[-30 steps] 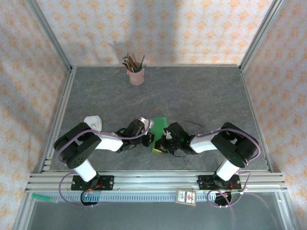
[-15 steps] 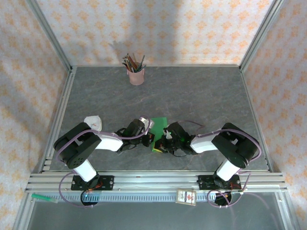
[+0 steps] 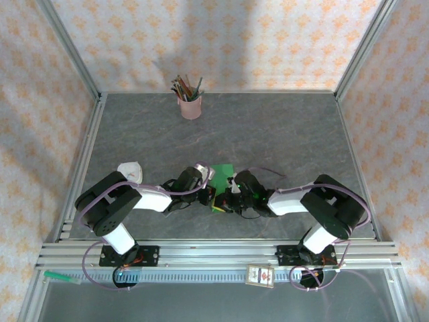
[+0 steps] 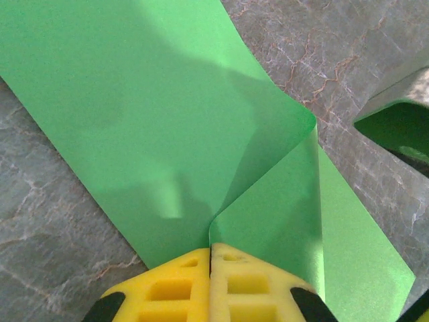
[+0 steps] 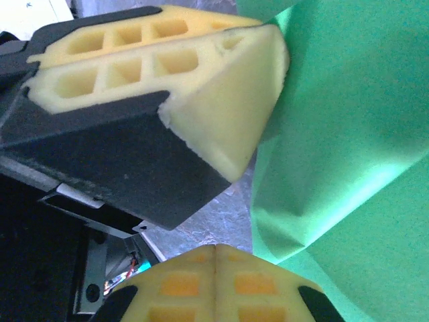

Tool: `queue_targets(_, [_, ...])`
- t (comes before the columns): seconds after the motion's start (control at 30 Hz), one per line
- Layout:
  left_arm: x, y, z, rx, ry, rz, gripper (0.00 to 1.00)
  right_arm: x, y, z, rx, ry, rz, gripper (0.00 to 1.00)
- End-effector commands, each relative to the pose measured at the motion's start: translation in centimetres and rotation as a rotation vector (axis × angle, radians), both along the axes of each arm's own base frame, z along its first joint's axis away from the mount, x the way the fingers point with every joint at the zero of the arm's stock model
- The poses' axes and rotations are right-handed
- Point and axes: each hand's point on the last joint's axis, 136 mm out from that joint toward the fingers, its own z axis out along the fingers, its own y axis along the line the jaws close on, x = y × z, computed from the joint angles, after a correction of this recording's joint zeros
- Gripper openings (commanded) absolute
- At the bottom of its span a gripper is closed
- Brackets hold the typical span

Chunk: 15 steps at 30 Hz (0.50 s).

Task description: Fold a paper plane with a square sheet of paper (pick it up from the middle)

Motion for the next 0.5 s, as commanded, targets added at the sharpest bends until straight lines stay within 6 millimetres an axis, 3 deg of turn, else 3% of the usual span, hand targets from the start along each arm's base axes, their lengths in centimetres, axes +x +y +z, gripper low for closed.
queue_targets(0.0, [-1.6, 2.1, -3.4, 0.135, 0.088, 0.008, 0.0, -0.2, 0.4, -0.2, 0.013, 0.003, 0.001, 0.04])
queue_targets(0.33, [-1.6, 2.2, -3.4, 0.138, 0.088, 0.009, 0.0, -1.4, -1.8, -5.0, -0.141, 0.099, -0.03, 0.04])
queue_targets(0.47, [-1.7, 2.2, -3.4, 0.139, 0.088, 0.007, 0.0, -1.1, -1.8, -4.4, -0.158, 0.08, -0.032, 0.03])
